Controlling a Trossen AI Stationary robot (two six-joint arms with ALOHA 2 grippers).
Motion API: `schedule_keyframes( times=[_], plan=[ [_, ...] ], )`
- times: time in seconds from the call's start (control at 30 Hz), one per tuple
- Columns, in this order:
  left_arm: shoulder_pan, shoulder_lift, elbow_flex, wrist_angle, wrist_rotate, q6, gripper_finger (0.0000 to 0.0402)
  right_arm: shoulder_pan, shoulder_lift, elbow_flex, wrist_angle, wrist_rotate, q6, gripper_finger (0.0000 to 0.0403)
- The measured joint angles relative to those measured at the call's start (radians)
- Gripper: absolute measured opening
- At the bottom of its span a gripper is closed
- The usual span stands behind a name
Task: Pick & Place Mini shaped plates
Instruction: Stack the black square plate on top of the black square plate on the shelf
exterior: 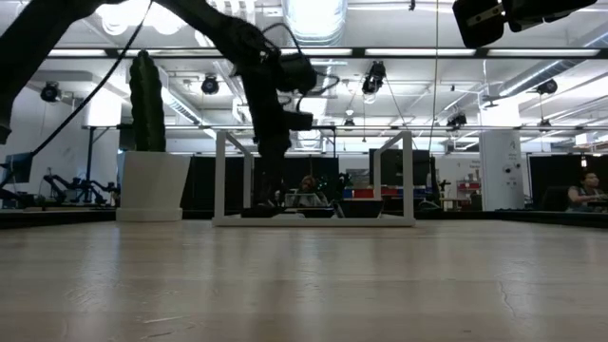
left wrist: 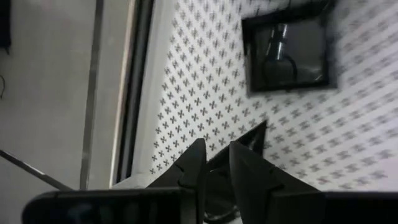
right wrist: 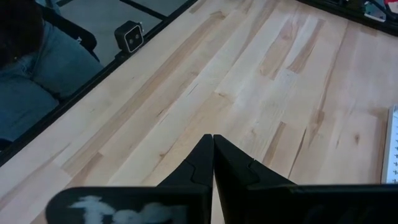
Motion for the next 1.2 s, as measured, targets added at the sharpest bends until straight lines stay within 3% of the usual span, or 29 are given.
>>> schedule_keyframes(
  times=[0.27, 0.67, 0.9, 1.2],
  plan=[
    [-0.162, -0.134, 0.023, -0.164, 0.002, -0.158, 0.0067, 0.000, 0.000, 0.000, -0.014, 0.000, -0.006, 0.0008],
    [-0.638, -0.309, -0.008, -0.309, -0.032, -0.572, 0.0067, 0.000, 0.000, 0.000, -0.017, 0.000, -0.038, 0.0008],
    [-0.899, -0.318, -0.009, -0.364, -0.076, -0.899, 0.0067, 0.000, 0.000, 0.000, -0.017, -0.001, -0.059, 0.0008],
    [-1.157, -0.314, -0.033, -0.414, -0.070, -1.493, 0.0067, 0.000, 0.000, 0.000, -0.012, -0.001, -0.076, 0.0008]
  ],
)
